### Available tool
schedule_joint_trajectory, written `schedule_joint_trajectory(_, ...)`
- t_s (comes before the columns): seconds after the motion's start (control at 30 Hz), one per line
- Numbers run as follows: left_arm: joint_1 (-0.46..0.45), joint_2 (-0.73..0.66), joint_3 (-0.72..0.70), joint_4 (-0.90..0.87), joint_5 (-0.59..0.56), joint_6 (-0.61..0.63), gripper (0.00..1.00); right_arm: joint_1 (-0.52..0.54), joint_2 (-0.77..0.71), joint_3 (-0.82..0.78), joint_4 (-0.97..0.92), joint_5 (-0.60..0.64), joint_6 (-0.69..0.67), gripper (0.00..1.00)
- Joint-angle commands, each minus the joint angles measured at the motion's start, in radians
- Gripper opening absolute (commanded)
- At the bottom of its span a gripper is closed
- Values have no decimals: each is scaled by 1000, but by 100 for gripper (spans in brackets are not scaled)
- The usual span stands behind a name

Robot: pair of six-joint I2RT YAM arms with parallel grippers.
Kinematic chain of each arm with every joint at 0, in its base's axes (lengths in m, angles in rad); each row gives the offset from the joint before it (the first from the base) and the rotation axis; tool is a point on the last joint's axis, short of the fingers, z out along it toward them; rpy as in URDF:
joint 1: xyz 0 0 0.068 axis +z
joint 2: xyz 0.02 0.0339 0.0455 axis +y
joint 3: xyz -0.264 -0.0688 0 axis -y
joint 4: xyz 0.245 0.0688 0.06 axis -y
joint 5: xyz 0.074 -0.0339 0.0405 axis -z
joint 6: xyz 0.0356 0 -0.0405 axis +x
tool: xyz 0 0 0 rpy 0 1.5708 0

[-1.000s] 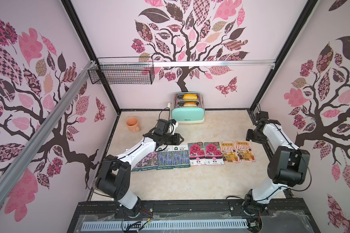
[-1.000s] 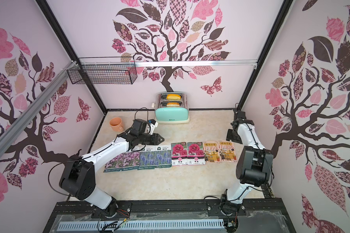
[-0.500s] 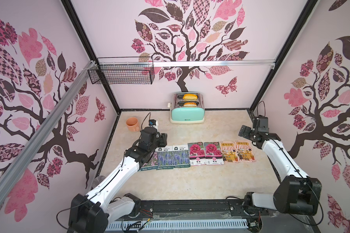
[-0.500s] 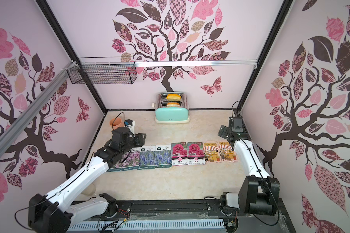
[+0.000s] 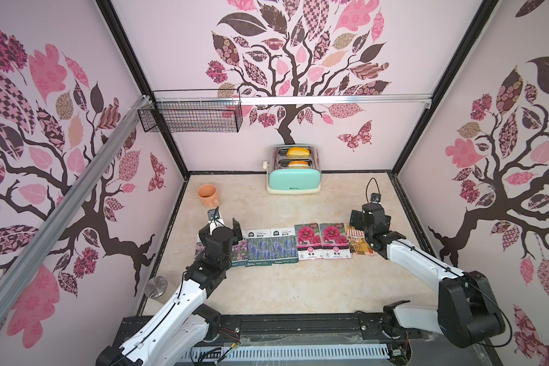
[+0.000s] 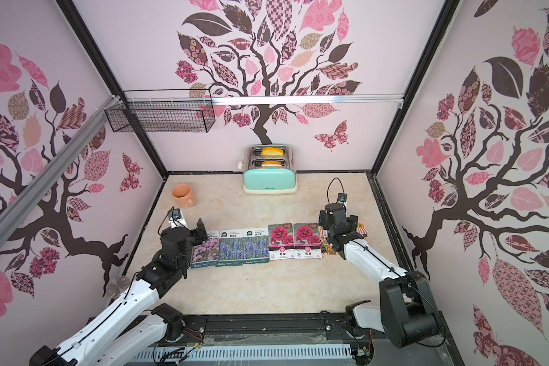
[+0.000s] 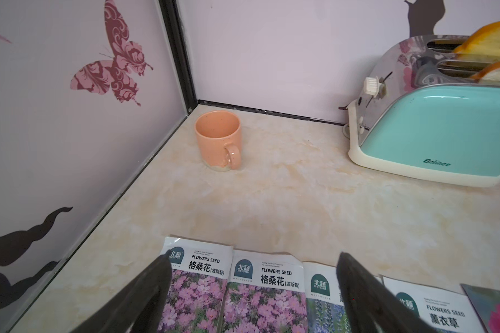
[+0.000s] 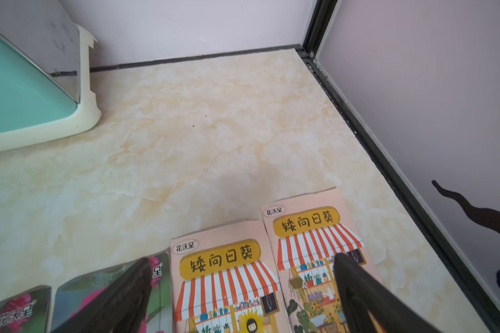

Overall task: Arrange the seed packets in a row
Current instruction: Reset both arms

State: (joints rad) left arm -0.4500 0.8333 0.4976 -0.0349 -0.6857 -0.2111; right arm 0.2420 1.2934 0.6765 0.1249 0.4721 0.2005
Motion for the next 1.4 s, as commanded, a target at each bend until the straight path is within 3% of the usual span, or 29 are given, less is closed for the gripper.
schedule_joint_trajectory(0.0, 4, 75, -49, 269, -138, 143, 96, 13, 3, -9, 125, -33, -7, 100)
schedule_joint_trajectory(0.1, 22, 163, -102, 479, -165, 224, 97, 50, -11, -61, 241, -5, -69, 99)
schedule_joint_trajectory(0.23, 137, 216, -152, 582, 28, 198, 97, 52, -2, -94, 315, -16, -106, 99)
schedule_joint_trajectory(0.37, 252, 273, -231, 735, 132, 169, 97, 52, 21, -136, 375, -72, -102, 99)
schedule_joint_trajectory(0.53, 291, 377, -265, 866, 189, 238, 96, 52, 37, -157, 416, -28, -115, 99)
schedule_joint_trajectory(0.6, 325, 428, -280, 950, 271, 212, 96, 51, 27, -175, 443, -9, -129, 99)
schedule_joint_trajectory(0.83, 342, 690, -182, 1041, 327, 243, 92, 50, 58, -202, 497, 114, -226, 99)
schedule_joint_trajectory(0.93, 376, 666, -198, 1016, 358, 199, 90, 37, 97, -245, 598, 101, -245, 99)
schedule_joint_trajectory(1.03, 397, 753, -171, 1069, 411, 207, 96, 26, 157, -275, 695, 82, -260, 99)
schedule_joint_trajectory(1.13, 410, 715, -145, 954, 461, 199, 97, 20, 177, -362, 929, 57, -307, 99)
schedule_joint_trajectory(1.23, 412, 737, -145, 982, 459, 198, 97, -37, 158, -404, 979, -44, -241, 99)
schedule_joint_trajectory(1.37, 415, 734, -140, 973, 465, 196, 97, -48, 213, -456, 1142, -68, -252, 99)
